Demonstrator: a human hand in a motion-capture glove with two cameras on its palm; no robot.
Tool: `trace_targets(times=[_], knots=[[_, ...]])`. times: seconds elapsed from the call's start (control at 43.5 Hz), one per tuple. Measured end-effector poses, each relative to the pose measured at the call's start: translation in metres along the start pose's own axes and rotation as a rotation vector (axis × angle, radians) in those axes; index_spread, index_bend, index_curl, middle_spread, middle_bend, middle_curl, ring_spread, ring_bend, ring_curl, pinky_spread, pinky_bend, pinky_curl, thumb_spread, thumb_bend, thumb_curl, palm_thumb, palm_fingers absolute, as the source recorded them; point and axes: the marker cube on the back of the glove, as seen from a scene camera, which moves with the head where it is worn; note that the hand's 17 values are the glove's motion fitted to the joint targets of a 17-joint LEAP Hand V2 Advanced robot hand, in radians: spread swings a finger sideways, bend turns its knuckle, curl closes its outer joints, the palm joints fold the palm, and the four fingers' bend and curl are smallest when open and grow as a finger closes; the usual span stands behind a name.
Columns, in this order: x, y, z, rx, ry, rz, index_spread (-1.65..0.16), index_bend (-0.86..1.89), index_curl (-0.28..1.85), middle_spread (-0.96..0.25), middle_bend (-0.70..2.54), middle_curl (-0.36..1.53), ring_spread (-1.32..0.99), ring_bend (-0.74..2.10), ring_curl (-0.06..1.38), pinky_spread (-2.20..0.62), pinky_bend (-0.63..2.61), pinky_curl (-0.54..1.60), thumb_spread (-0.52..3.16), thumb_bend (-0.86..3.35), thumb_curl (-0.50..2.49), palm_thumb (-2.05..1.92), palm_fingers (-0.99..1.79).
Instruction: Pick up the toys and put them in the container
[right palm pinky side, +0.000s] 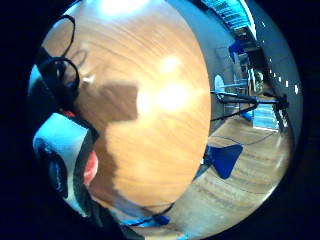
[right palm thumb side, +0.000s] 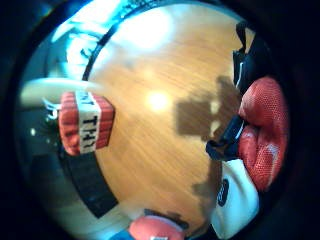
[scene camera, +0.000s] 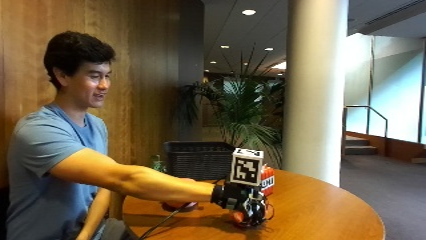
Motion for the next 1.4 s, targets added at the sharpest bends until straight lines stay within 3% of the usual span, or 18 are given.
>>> trace_targets(times=[0.184,0.299,0.414,0.483,0.575,0.69,0.782,0.828,0.943,1.15,1.403], knots=[[0.009,0.013,-0.064,0.084,0.014,0.094,-0.33,0.26,0.18,-0.29,0.44,0.38,-0.39,1.07,0.48,-0.38,1.1,0.4,1.02,0.29,0.56,0.69,1.01],[0.018,0.035,-0.114,0.165,0.105,-0.149,-0.33,0.27,0.2,-0.33,0.45,0.4,-0.41,1.05,0.48,-0.39,1.07,0.41,0.95,0.28,0.61,0.71,1.02],[-0.002,0.051,-0.173,0.248,0.009,0.087,-0.34,0.29,0.22,-0.37,0.47,0.43,-0.42,1.03,0.48,-0.4,1.03,0.4,0.89,0.25,0.65,0.7,1.06],[-0.017,0.072,-0.209,0.295,-0.003,0.044,-0.34,0.3,0.24,-0.4,0.48,0.45,-0.43,1.03,0.48,-0.41,1.03,0.41,0.85,0.24,0.67,0.7,1.07],[-0.045,0.104,-0.245,0.335,-0.084,-0.138,-0.35,0.32,0.26,-0.42,0.48,0.47,-0.43,1.03,0.48,-0.41,1.02,0.41,0.81,0.23,0.7,0.7,1.08],[-0.076,0.125,-0.28,0.38,0.005,-0.012,-0.36,0.32,0.28,-0.43,0.49,0.5,-0.44,1.03,0.49,-0.41,1.01,0.42,0.77,0.22,0.74,0.71,1.07],[-0.108,0.143,-0.301,0.414,0.027,-0.036,-0.36,0.32,0.3,-0.45,0.49,0.52,-0.44,1.02,0.49,-0.41,1.02,0.43,0.74,0.21,0.77,0.71,1.07],[-0.131,0.155,-0.314,0.427,-0.014,-0.075,-0.36,0.32,0.31,-0.45,0.49,0.53,-0.44,1.03,0.5,-0.41,1.01,0.43,0.73,0.21,0.79,0.71,1.07],[-0.213,0.2,-0.35,0.432,-0.343,-0.352,-0.37,0.32,0.33,-0.46,0.49,0.55,-0.45,1.03,0.5,-0.41,1.01,0.43,0.7,0.2,0.83,0.71,1.07],[-0.295,0.233,-0.356,0.442,-0.243,-0.267,-0.37,0.3,0.37,-0.48,0.49,0.6,-0.45,1.04,0.51,-0.41,1.0,0.44,0.66,0.19,0.88,0.7,1.07],[-0.363,0.262,-0.302,0.395,-0.113,-0.425,-0.38,0.28,0.43,-0.5,0.5,0.66,-0.45,1.06,0.53,-0.42,0.99,0.45,0.63,0.18,0.96,0.7,1.08]])
